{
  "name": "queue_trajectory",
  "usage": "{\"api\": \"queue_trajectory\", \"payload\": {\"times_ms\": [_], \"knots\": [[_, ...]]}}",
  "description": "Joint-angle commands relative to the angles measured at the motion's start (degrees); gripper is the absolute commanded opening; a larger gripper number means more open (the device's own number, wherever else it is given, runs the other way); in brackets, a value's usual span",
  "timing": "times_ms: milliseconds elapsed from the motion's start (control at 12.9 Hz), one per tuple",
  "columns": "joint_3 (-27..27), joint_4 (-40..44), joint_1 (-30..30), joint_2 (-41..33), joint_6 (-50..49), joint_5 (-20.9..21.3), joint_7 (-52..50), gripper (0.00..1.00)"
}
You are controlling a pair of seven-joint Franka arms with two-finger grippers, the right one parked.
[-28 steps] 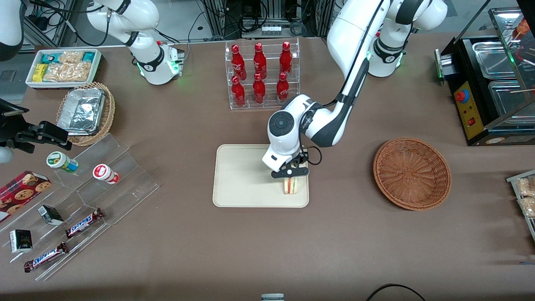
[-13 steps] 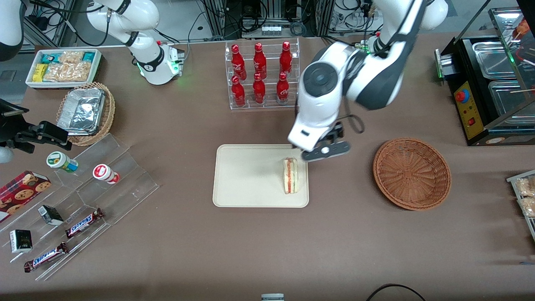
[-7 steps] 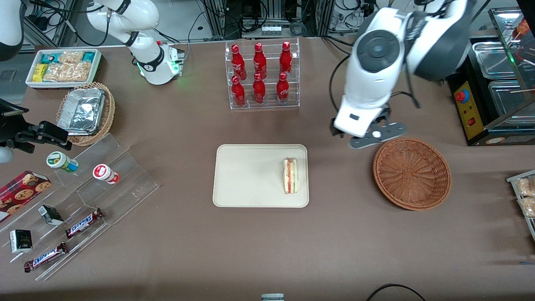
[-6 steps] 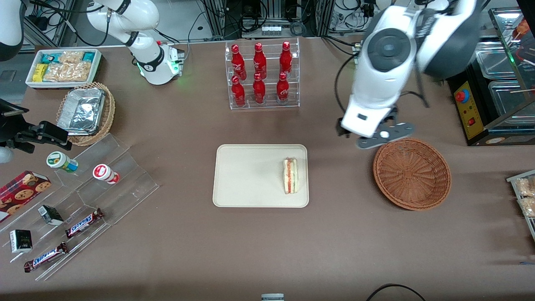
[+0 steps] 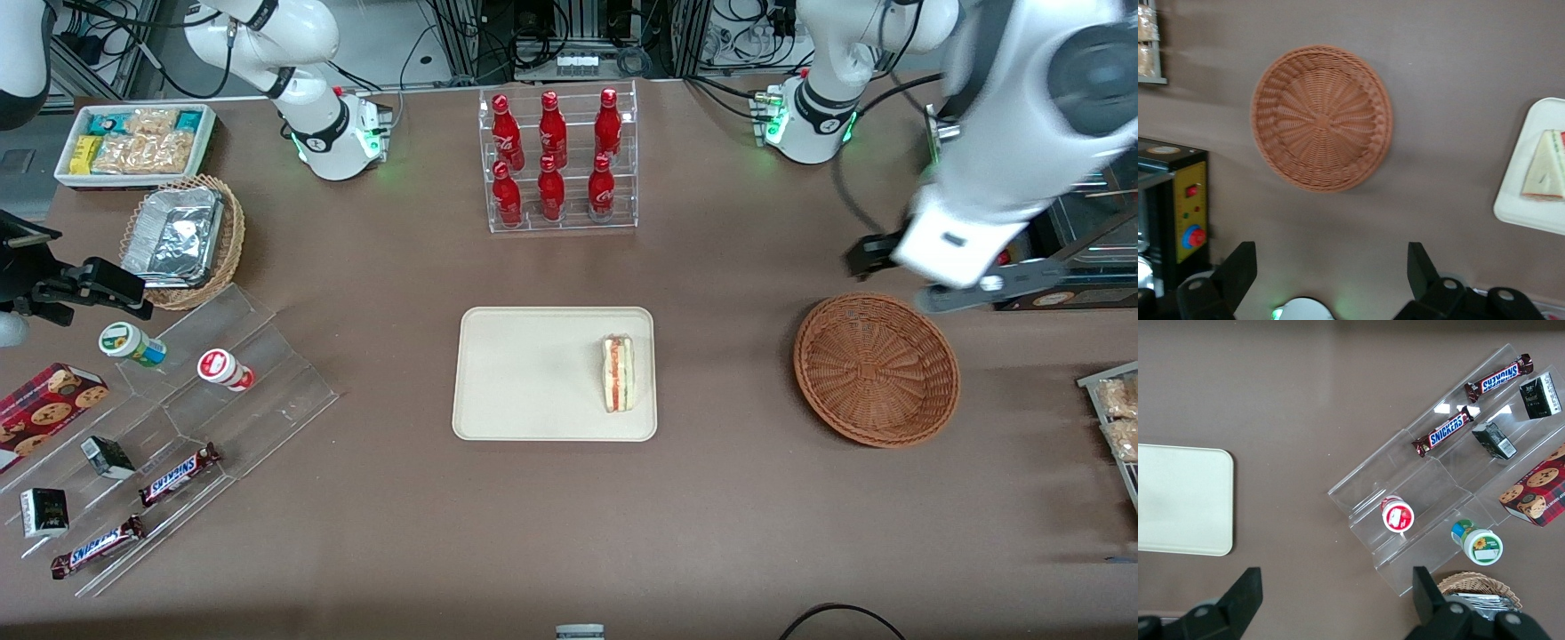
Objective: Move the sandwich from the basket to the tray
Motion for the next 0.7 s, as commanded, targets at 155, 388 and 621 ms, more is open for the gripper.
{"api": "queue_trajectory", "payload": {"times_ms": [155,388,621], "knots": [[-0.8,-4.6,8.0,-8.2,-0.4,-2.5,10.8,1.00],[-1.8,-8.3,11.9,-13.3,0.3,-4.1,15.7,1.00],[-8.1,-5.4,17.3,-11.5,-0.1,-4.0,16.0,1.00]]}}
